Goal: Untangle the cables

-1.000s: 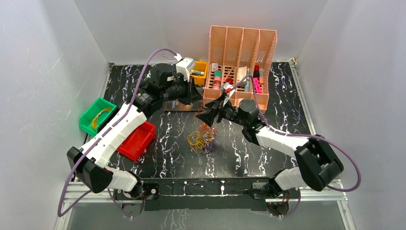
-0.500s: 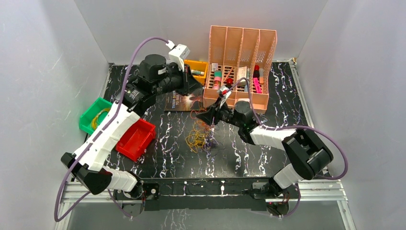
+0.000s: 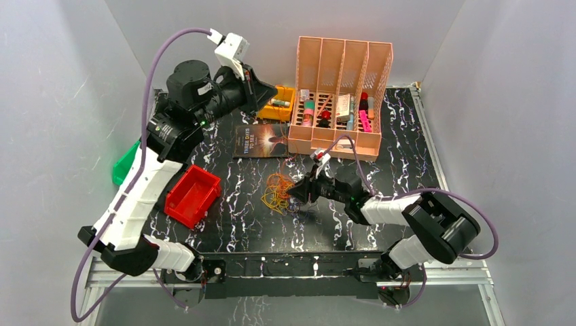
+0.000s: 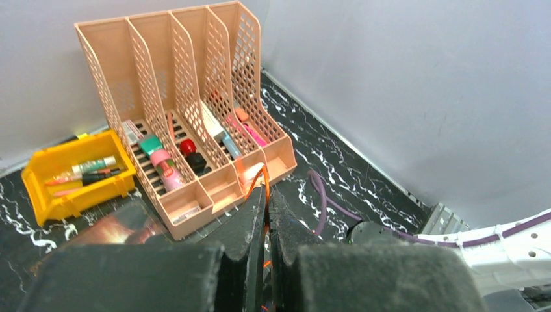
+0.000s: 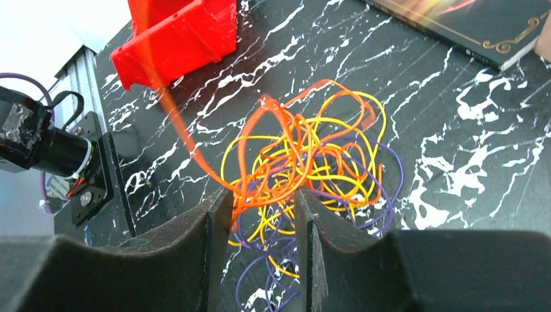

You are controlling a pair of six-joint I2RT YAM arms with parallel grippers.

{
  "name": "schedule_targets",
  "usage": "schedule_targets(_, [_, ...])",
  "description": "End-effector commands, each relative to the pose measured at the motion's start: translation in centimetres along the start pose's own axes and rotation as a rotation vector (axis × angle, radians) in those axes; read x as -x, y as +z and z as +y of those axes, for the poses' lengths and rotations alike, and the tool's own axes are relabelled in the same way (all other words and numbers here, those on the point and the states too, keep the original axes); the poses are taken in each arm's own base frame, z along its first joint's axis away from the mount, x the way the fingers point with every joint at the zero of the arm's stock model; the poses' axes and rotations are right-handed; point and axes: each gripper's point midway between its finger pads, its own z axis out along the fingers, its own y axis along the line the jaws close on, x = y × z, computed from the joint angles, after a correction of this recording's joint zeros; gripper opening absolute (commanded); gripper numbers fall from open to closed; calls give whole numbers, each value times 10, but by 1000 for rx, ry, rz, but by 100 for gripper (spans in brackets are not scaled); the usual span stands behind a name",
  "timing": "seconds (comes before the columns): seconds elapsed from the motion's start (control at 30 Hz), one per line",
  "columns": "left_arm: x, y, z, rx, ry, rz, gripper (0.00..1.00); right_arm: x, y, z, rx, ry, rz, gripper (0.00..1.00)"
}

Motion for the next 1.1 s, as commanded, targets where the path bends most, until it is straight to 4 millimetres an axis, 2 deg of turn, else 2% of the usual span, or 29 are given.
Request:
schedule_targets(0.0, [29,-11,-4,7,54,-66,0,7,-8,7,5,-10,-49,48])
schedule_targets(0.07, [36,-15,-6,9,68,-80,0,7,-13,7,-4,-7,-51,48])
schedule_targets(0.1, [40,-17,-6,13,73,-88,0,-9,-21,3,-24,6,-19,48])
schedule_targets(0.2, [49,-21,-6,20,89,-113,0,-19,-32,-2,-59,6,-4,48])
schedule_targets(0.23, [46,-14,-3,26,89,-99,0,-20,-35,-2,-68,6,-2,48])
schedule_targets(0.33, [50,-12,-4,27,98,-102,0,-16,-45,1,-76,-8,-17,50])
schedule_targets(0.47, [56,-12,-4,28,116,-113,0,1,-57,8,-91,-49,-52,54])
schedule_targets(0.57, [62,-13,-4,31,129,-126,0,20,-67,12,-113,-93,-90,60])
schedule_targets(0.7, [63,-13,-3,35,137,-128,0,57,-79,23,-128,-160,-175,78])
schedule_targets(0.73, [62,-13,-3,35,137,-124,0,77,-80,31,-115,-186,-216,81])
schedule_targets(0.8, [59,-12,-2,39,135,-119,0,102,-84,41,-110,-218,-267,85])
schedule_targets(0.9, [58,-11,-2,36,135,-116,0,139,-87,55,-94,-252,-347,87])
schedule_targets(1.07, [60,-15,-3,38,133,-122,0,186,-88,72,-79,-312,-448,87])
